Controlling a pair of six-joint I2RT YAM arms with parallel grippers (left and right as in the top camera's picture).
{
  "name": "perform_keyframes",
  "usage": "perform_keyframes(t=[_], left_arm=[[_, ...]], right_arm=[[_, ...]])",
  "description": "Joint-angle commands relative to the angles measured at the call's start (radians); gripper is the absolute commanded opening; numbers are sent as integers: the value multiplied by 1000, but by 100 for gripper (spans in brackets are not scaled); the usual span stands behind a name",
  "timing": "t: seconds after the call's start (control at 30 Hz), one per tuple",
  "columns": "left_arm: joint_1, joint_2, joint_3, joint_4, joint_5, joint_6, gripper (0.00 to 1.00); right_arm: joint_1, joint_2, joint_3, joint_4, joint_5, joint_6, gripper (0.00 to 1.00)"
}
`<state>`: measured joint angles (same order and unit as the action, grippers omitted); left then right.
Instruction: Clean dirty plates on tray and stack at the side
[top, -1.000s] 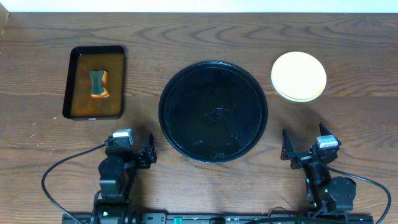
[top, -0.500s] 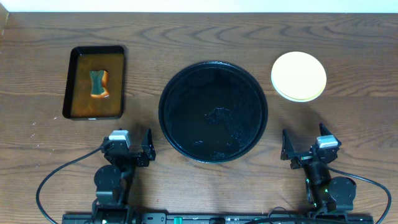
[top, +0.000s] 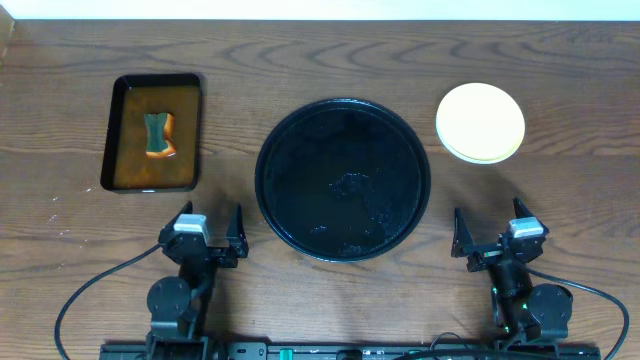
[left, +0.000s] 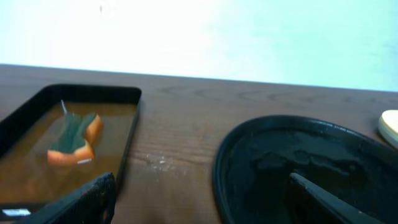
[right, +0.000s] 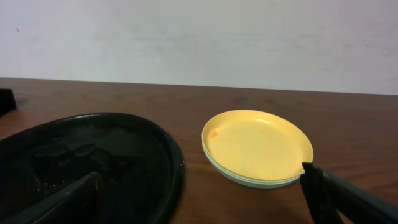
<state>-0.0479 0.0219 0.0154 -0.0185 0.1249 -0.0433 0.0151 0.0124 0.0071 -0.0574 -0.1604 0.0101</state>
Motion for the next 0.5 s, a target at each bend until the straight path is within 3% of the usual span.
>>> perform_keyframes(t=[0.0, 0.47], left_arm=[[-4, -21, -11, -45, 25, 24, 86], [-4, -21, -11, -45, 13, 53, 86]], right_arm=[[-8, -6, -2, -4, 2, -15, 99], [-8, -6, -2, -4, 2, -15, 99]])
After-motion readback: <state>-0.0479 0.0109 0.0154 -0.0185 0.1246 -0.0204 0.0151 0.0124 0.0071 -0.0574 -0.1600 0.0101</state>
